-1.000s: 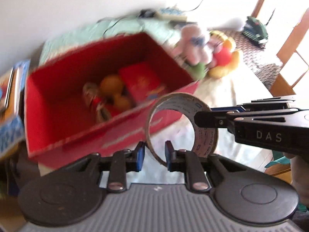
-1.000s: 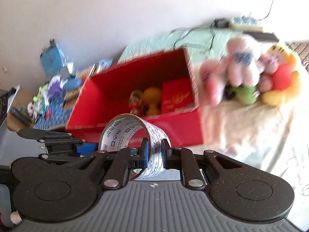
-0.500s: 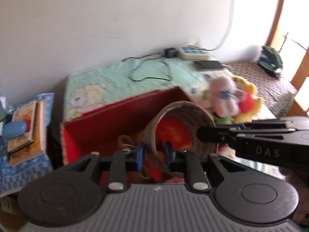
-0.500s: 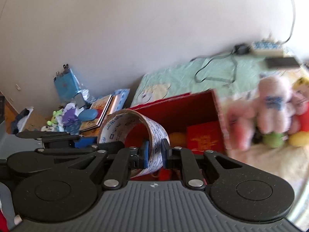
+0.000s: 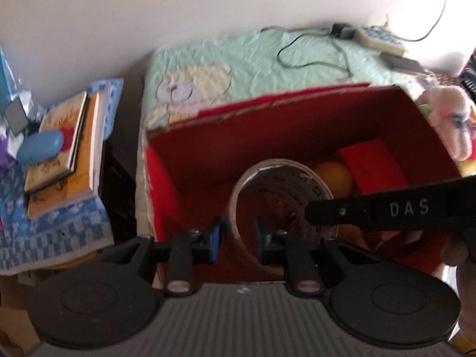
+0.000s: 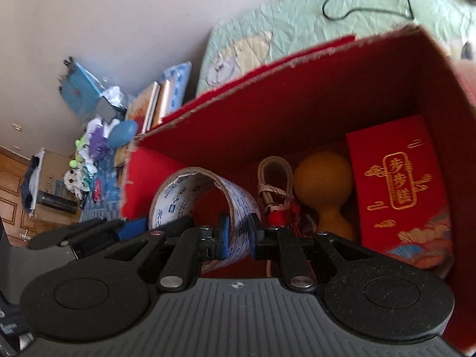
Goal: Organize objects
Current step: 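Lift the tape roll with the right gripper and carry it into the box, then lower the tape roll beside the shoe and open the right gripper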
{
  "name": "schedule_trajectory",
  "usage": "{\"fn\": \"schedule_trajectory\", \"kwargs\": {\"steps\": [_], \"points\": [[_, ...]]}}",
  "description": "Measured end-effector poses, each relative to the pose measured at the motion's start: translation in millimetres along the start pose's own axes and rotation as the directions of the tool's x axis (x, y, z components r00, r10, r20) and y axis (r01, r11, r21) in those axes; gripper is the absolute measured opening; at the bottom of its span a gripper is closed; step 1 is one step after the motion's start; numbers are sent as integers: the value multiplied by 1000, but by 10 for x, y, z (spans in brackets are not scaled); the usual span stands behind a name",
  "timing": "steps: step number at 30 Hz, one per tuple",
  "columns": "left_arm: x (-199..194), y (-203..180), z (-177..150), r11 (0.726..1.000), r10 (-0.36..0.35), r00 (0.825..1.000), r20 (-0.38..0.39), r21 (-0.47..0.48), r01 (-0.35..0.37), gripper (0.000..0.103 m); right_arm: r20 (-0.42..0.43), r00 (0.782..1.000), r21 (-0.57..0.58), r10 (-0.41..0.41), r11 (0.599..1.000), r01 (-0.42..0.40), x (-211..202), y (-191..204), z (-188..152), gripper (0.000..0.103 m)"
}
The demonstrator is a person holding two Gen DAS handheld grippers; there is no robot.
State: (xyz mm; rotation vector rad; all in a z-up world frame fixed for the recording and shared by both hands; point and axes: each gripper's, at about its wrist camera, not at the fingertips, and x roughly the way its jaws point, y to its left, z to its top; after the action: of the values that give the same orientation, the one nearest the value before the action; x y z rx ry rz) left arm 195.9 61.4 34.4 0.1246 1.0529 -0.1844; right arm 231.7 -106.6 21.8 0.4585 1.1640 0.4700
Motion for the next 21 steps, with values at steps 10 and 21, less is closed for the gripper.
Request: {"fn": "schedule_trajectory", "kwargs": {"steps": [10, 21], "points": [[128, -78, 12, 997, 68, 998, 14, 42, -68, 39, -63, 998, 27, -28, 999, 30, 239, -37, 78, 10], [174, -124, 46, 996, 83, 996, 22, 37, -84, 55, -31, 999, 94, 13, 996, -10, 272, -119, 117, 17]]}}
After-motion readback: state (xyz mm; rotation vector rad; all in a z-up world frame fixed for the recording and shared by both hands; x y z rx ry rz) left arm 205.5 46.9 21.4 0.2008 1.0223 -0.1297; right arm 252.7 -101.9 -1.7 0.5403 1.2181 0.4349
